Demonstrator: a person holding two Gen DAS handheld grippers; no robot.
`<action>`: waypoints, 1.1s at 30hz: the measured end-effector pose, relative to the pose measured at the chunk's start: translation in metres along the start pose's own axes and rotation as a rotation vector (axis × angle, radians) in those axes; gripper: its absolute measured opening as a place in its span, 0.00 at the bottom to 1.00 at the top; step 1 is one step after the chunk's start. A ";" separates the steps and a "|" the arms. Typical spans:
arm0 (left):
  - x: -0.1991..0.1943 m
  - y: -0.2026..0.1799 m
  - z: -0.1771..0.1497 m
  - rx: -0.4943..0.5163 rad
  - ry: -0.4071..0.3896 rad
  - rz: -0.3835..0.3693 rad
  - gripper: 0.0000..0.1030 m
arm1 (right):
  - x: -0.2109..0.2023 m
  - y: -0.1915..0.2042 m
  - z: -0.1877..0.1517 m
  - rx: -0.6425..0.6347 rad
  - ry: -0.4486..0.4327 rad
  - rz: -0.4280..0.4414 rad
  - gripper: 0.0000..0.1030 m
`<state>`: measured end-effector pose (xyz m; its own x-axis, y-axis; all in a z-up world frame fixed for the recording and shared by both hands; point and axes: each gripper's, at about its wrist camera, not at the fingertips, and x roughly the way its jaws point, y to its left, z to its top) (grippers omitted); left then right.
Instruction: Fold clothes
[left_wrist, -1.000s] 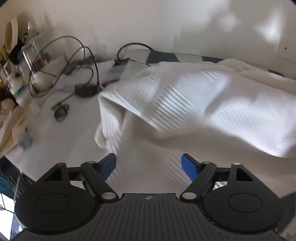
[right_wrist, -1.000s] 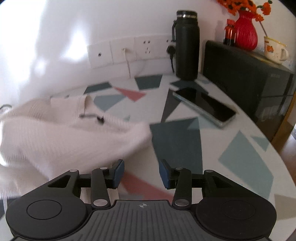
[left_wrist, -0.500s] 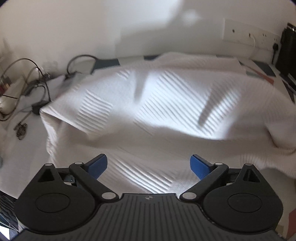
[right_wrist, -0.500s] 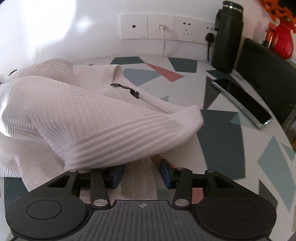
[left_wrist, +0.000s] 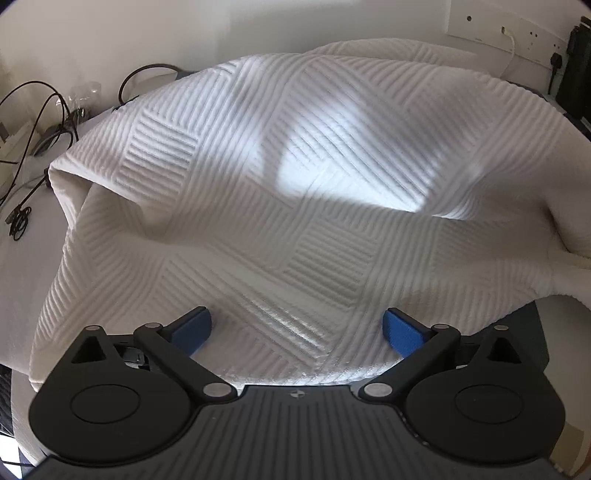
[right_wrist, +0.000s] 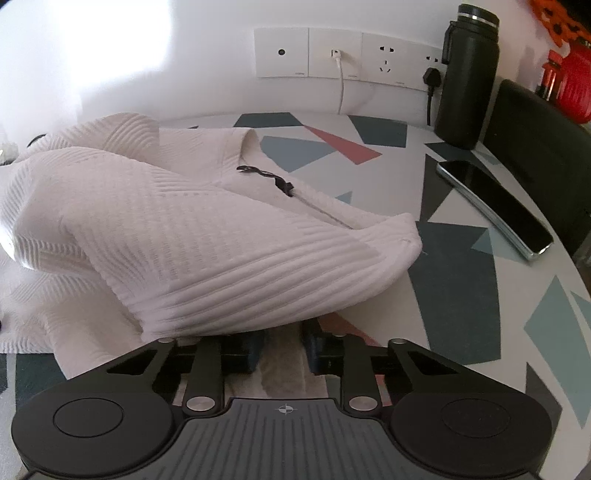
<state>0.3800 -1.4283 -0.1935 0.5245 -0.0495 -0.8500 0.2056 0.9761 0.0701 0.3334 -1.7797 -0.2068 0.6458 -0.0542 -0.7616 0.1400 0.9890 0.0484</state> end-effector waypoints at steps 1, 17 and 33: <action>0.000 0.000 0.000 -0.007 0.000 -0.003 0.99 | -0.001 0.000 -0.001 0.002 0.000 0.001 0.17; 0.001 0.006 -0.008 -0.060 -0.018 -0.038 1.00 | -0.030 -0.012 -0.030 0.130 0.003 -0.001 0.07; 0.007 0.012 -0.017 0.108 -0.048 -0.138 1.00 | -0.106 0.016 -0.085 0.334 -0.045 -0.031 0.05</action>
